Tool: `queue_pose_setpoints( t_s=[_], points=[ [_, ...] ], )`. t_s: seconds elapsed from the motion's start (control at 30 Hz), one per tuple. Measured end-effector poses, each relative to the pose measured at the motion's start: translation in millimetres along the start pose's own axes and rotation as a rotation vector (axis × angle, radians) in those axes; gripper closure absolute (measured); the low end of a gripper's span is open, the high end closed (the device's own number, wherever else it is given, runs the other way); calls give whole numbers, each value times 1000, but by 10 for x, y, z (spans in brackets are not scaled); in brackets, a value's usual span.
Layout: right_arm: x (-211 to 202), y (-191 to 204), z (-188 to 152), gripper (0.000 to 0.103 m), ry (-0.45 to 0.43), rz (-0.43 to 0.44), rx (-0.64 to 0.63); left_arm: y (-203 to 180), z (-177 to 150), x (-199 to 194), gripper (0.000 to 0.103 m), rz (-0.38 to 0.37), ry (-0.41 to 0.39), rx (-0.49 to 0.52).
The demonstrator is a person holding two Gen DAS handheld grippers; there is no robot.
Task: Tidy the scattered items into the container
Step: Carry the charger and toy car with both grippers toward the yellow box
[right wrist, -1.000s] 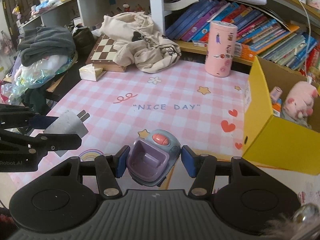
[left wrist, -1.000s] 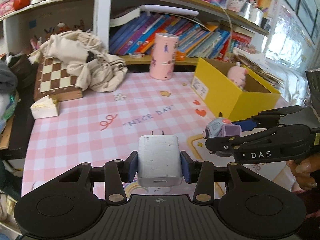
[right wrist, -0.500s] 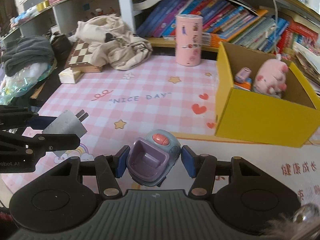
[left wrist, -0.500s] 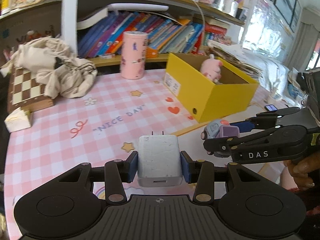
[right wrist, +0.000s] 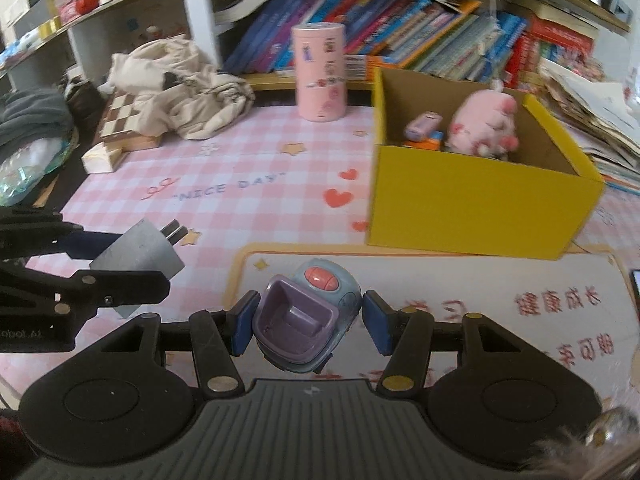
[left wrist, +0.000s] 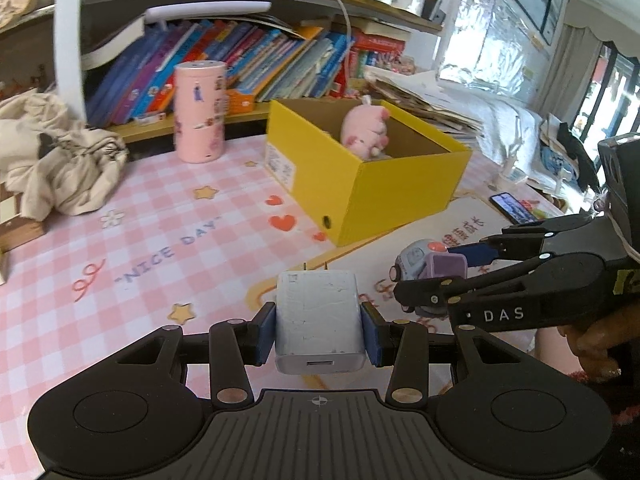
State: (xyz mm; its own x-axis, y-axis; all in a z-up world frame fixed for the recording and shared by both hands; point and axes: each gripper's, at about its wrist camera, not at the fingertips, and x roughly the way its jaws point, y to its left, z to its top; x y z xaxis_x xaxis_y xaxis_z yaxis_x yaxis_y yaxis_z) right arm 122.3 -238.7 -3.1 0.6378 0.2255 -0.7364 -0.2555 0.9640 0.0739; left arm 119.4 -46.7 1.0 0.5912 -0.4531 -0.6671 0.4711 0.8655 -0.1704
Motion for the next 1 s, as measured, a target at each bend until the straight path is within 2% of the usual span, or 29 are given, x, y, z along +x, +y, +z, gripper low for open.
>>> queue_pose_setpoints(
  t_s=[0.5, 1.0],
  points=[
    [-139, -775, -110, 49, 22, -25, 65, -623, 226, 471, 61, -40, 56, 29],
    [-148, -1587, -15, 49, 30, 10, 22, -1212, 479, 929, 61, 2, 70, 5]
  ],
)
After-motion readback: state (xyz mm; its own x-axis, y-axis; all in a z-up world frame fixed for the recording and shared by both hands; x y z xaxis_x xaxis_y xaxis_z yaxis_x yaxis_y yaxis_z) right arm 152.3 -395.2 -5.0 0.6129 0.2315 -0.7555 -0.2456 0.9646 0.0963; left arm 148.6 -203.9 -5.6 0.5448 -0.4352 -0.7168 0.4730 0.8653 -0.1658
